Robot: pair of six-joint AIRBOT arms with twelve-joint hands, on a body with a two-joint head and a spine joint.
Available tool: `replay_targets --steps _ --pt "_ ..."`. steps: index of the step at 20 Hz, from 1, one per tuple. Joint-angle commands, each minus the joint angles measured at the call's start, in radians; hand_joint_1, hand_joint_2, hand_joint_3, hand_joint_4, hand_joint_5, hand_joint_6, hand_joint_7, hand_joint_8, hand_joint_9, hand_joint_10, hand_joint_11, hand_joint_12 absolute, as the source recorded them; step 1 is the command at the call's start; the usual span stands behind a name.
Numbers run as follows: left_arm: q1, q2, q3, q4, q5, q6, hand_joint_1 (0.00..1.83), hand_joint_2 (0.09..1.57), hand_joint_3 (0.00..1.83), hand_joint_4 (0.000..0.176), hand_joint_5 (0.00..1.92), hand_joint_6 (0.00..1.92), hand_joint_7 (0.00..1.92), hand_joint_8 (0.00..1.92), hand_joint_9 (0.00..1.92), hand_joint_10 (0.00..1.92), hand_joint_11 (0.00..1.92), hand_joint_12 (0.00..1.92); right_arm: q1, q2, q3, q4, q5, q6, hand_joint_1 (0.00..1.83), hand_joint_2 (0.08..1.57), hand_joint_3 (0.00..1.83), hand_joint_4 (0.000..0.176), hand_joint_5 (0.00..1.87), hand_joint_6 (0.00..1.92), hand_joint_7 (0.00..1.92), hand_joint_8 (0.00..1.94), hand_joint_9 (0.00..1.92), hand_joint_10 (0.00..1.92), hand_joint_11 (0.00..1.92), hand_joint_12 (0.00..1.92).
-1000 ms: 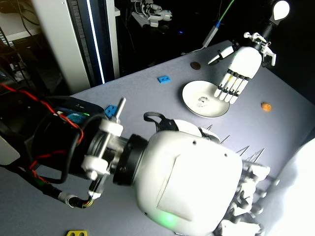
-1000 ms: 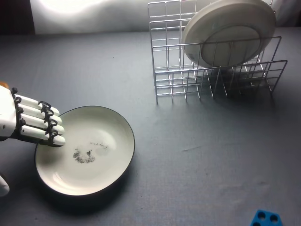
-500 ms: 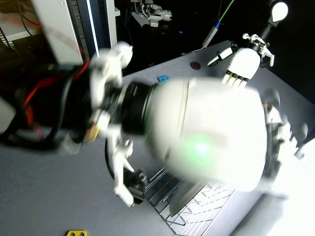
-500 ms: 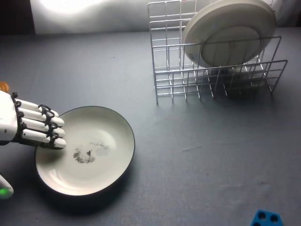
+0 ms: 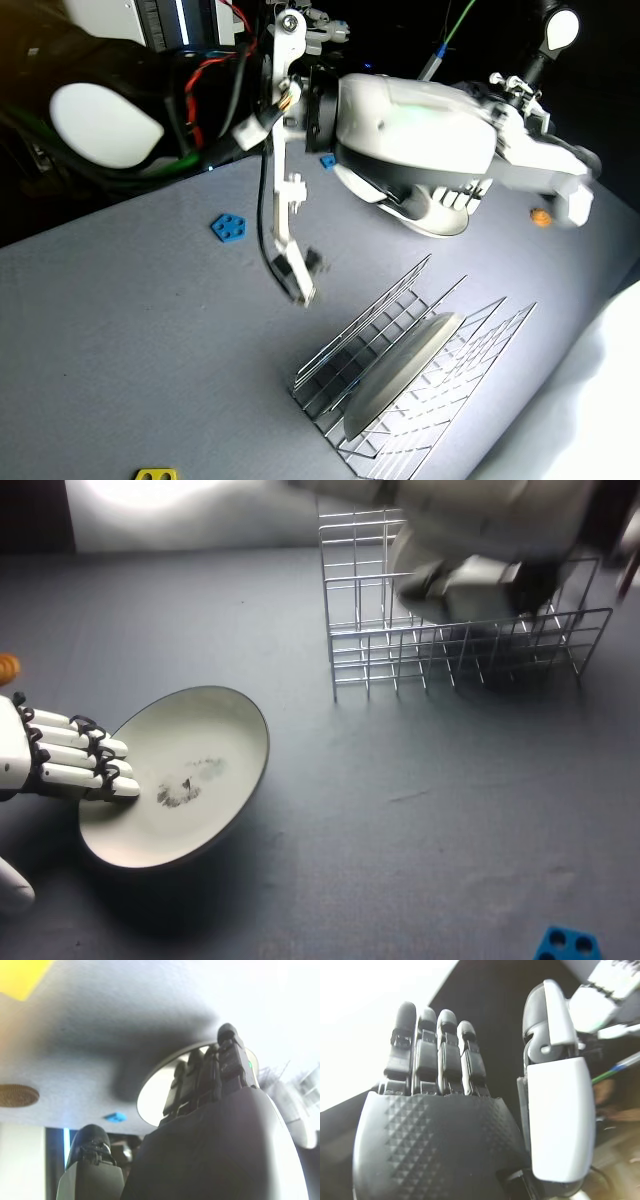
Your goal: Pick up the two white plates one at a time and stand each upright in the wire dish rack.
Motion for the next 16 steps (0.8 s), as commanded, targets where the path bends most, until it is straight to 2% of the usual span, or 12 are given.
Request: replay_targets --steps 1,2,3,5,7,8,10,11,12,13,14,16 --pt "0.017 -0.015 -0.003 0.053 -0.027 -0.002 0.00 1.05 0.00 0.000 0.06 0.00 0.05 0.01 0.02 0.00 0.00 0.00 -0.004 0.003 -0.016 0.027 0.146 -0.053 1.04 1.03 0.00 0.000 0.04 0.00 0.02 0.00 0.01 0.00 0.00 0.41" --pt "0.024 -0.015 -0.003 0.053 -0.026 -0.003 0.00 1.05 0.00 0.000 0.05 0.00 0.04 0.00 0.01 0.00 0.00 0.00 -0.024 -0.008 -0.038 0.070 0.159 -0.125 1.05 1.00 0.00 0.000 0.02 0.00 0.01 0.00 0.00 0.00 0.00 0.39" --pt "0.026 -0.016 -0.003 0.052 -0.025 -0.007 0.00 1.05 0.00 0.000 0.06 0.00 0.04 0.00 0.01 0.00 0.00 0.00 -0.050 -0.026 -0.056 0.135 0.169 -0.217 1.01 0.99 0.00 0.000 0.00 0.00 0.00 0.00 0.00 0.00 0.00 0.23" --pt "0.026 -0.017 -0.003 0.052 -0.026 -0.015 0.00 1.05 0.00 0.000 0.05 0.00 0.05 0.00 0.02 0.00 0.00 0.00 -0.082 -0.052 -0.070 0.218 0.169 -0.315 1.02 0.94 0.00 0.000 0.00 0.00 0.00 0.00 0.00 0.00 0.00 0.02" --pt "0.034 -0.021 -0.003 0.052 -0.027 -0.025 0.00 1.05 0.00 0.000 0.05 0.00 0.04 0.00 0.02 0.00 0.00 0.00 -0.110 -0.096 -0.064 0.305 0.191 -0.361 1.09 0.93 0.00 0.000 0.00 0.00 0.00 0.00 0.00 0.00 0.00 0.00" --pt "0.039 -0.022 -0.003 0.052 -0.028 -0.027 0.00 1.05 0.00 0.000 0.05 0.00 0.04 0.00 0.02 0.00 0.00 0.00 -0.118 -0.120 -0.056 0.328 0.202 -0.367 1.17 0.94 0.00 0.000 0.00 0.00 0.00 0.00 0.00 0.00 0.05 0.03" --pt "0.041 -0.025 -0.001 0.052 -0.030 -0.030 0.00 1.06 0.00 0.000 0.05 0.00 0.04 0.00 0.01 0.00 0.00 0.00 -0.139 -0.168 -0.039 0.360 0.211 -0.372 1.20 0.94 0.02 0.000 0.00 0.00 0.00 0.00 0.00 0.00 0.00 0.41" --pt "0.042 -0.026 0.000 0.052 -0.030 -0.032 0.00 1.06 0.00 0.000 0.05 0.00 0.04 0.00 0.01 0.00 0.00 0.00 -0.160 -0.206 -0.022 0.363 0.236 -0.372 1.19 0.96 0.02 0.000 0.00 0.00 0.00 0.00 0.00 0.00 0.00 0.50" --pt "0.042 -0.027 0.001 0.052 -0.030 -0.033 0.00 1.05 0.00 0.000 0.04 0.00 0.03 0.00 0.00 0.00 0.00 0.00 -0.175 -0.233 -0.009 0.363 0.256 -0.372 1.20 0.96 0.01 0.000 0.00 0.00 0.00 0.00 0.00 0.00 0.00 0.52" --pt "0.042 -0.027 0.002 0.052 -0.030 -0.038 0.00 1.05 0.00 0.000 0.05 0.00 0.04 0.00 0.01 0.00 0.00 0.00 -0.190 -0.266 0.009 0.363 0.268 -0.372 1.18 0.96 0.01 0.000 0.00 0.00 0.00 0.00 0.00 0.00 0.00 0.41" --pt "0.042 -0.027 0.002 0.051 -0.031 -0.040 0.00 1.05 0.00 0.000 0.04 0.00 0.03 0.00 0.00 0.00 0.00 0.00 -0.202 -0.300 0.030 0.363 0.280 -0.371 1.17 0.94 0.00 0.000 0.00 0.00 0.00 0.00 0.00 0.00 0.00 0.39" --pt "0.042 -0.027 0.003 0.049 -0.031 -0.041 0.00 1.05 0.00 0.000 0.05 0.01 0.06 0.01 0.02 0.01 0.00 0.00 -0.216 -0.332 0.050 0.362 0.302 -0.370 1.16 0.93 0.00 0.000 0.00 0.00 0.00 0.00 0.00 0.00 0.00 0.48"
